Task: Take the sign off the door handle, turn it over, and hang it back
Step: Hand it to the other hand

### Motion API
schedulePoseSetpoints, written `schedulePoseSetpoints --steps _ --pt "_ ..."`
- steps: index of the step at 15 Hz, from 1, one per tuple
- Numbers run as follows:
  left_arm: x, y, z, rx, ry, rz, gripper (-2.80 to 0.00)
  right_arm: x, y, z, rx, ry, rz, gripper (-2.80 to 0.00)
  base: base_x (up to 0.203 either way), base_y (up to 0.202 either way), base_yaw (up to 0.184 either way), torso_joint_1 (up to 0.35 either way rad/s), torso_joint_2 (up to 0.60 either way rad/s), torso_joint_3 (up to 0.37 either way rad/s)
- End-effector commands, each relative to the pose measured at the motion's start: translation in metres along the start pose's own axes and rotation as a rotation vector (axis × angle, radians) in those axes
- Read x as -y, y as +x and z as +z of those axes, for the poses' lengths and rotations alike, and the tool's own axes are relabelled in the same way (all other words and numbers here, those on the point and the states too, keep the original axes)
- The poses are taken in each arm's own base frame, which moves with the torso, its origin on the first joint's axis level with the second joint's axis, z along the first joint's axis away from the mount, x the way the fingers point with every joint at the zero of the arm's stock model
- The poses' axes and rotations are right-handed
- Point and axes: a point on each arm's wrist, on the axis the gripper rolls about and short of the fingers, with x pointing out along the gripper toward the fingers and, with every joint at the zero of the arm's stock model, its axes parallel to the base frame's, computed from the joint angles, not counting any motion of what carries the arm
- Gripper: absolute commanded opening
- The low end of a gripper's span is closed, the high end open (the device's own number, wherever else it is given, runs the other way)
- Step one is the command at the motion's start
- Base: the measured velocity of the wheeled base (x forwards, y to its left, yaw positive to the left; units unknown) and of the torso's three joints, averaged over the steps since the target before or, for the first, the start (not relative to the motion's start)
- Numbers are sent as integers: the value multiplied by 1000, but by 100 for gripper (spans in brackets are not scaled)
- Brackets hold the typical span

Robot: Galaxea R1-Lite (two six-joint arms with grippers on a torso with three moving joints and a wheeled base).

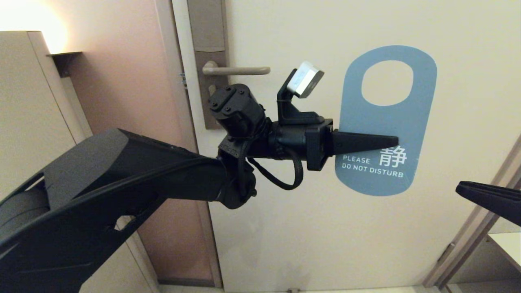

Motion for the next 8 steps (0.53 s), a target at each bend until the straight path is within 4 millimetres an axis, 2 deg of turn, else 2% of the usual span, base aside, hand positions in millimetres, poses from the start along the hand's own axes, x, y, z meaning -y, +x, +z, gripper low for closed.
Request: schedulePoseSetpoints --steps 1,4,8 --pt "-13 3 -11 -3 -14 -12 -280 3 5 -5 -31 21 5 0 0 0 0 0 0 0" --pt "-16 8 -17 4 -26 -33 -280 3 4 -14 -50 30 9 0 0 0 0 0 0 0" --pt "-17 11 -24 16 -25 -59 -280 4 9 -10 -55 33 49 0 0 0 0 0 0 0"
